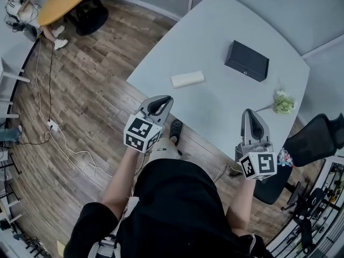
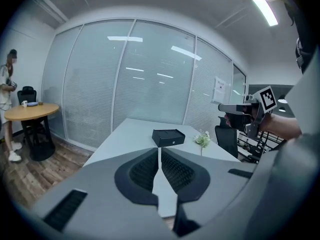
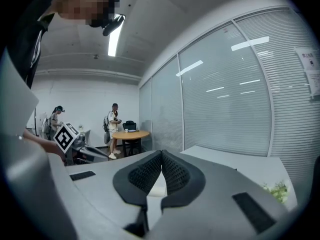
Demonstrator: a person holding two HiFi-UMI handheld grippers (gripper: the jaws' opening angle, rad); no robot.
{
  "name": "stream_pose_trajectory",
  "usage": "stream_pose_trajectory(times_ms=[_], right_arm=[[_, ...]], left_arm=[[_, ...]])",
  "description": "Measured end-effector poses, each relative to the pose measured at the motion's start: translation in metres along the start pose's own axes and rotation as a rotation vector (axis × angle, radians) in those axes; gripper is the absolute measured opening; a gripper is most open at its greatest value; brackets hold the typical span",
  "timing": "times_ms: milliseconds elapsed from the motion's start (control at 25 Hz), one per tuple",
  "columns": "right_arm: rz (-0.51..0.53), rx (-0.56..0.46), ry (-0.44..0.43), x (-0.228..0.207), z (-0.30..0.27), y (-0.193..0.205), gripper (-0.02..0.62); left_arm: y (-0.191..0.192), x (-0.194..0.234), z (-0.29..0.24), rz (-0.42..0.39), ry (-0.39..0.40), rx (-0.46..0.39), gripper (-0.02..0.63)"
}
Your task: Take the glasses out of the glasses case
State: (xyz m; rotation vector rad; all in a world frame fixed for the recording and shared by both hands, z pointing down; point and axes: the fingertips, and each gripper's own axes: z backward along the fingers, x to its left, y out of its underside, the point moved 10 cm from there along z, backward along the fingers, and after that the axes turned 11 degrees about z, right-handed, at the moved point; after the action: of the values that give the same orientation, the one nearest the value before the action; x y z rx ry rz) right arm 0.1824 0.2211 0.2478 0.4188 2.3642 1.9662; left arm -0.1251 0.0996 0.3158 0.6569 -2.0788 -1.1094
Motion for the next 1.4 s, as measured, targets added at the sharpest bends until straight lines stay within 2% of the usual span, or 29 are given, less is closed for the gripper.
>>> stream_pose_trajectory(times_ms=[240,680,760,840,960,1280,1400], right_arm=[[0.033,0.028,0.005,-0.008,-0.048,-0.009,0.018],[0.016,0.099,0.052,-0.01,-0.081,-0.003,0.018],[0.024,0.129,0.05,-0.009,-0.087,-0.001,0.018],[0.064,0.182,0.045,-0.005,-0.096,0.0,0.018],[0.099,0.225,-0.004,0.0,-0.112,0.004,0.018],[0.051,0.266,-0.113,0.007,-0.145,0.028,0.018],[0.061,0.278,-0.155,0.009,-0.158,0.037,0.018]], left_arm=[[-0.017,0.039,-0.044,-0.012,0.041,0.044,0.034],[-0.021,0.084,-0.101,-0.023,0.102,0.169,0.035],[-0.018,0.09,-0.108,-0.014,0.112,0.197,0.048],[-0.014,0.095,-0.115,-0.003,0.124,0.231,0.097],[-0.005,0.102,-0.127,0.004,0.13,0.259,0.112],[0.019,0.118,-0.158,0.006,0.125,0.324,0.186],[0.031,0.129,-0.175,0.04,0.116,0.343,0.215]])
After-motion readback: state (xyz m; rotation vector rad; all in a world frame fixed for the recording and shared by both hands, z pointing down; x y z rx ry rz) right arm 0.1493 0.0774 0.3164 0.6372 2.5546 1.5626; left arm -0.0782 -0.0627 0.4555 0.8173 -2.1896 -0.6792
